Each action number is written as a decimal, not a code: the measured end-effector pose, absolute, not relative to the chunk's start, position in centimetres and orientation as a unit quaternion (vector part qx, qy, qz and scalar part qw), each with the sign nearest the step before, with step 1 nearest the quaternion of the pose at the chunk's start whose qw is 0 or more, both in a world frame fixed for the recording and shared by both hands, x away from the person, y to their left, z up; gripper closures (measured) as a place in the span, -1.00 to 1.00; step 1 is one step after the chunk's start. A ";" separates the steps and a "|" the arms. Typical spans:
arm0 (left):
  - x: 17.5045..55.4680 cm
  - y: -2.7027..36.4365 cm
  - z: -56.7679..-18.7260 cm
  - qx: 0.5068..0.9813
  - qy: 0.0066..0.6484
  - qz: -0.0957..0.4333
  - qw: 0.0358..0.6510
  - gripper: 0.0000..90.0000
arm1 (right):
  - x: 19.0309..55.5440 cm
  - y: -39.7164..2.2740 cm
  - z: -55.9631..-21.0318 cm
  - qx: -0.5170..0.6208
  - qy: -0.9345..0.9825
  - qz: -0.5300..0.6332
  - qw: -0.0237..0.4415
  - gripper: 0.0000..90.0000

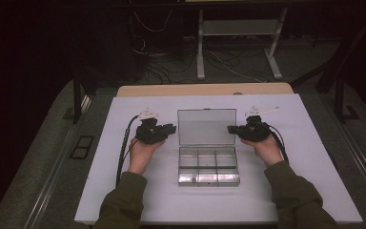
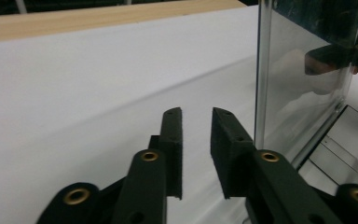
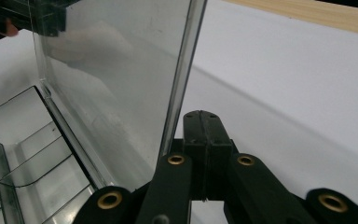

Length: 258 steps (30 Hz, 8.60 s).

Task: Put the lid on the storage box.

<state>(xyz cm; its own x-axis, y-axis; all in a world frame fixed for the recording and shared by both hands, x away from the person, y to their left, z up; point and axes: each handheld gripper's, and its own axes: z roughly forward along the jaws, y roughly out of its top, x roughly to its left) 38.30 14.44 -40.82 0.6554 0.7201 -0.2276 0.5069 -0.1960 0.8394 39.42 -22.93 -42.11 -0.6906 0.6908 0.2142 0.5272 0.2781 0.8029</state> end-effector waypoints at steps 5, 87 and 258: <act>37.1 15.5 -40.0 0.761 0.388 0.108 0.508 0.48 | 39.3 -22.9 -42.0 0.380 0.796 0.463 0.090 0.99; 29.7 12.9 -37.1 0.772 0.272 0.112 0.563 0.30 | 29.7 -25.8 -37.3 0.279 0.808 0.516 0.053 0.98; 26.4 17.2 -43.3 0.807 0.317 0.122 0.483 -1.00 | 24.6 -30.5 -44.3 0.341 0.796 0.484 0.125 -0.56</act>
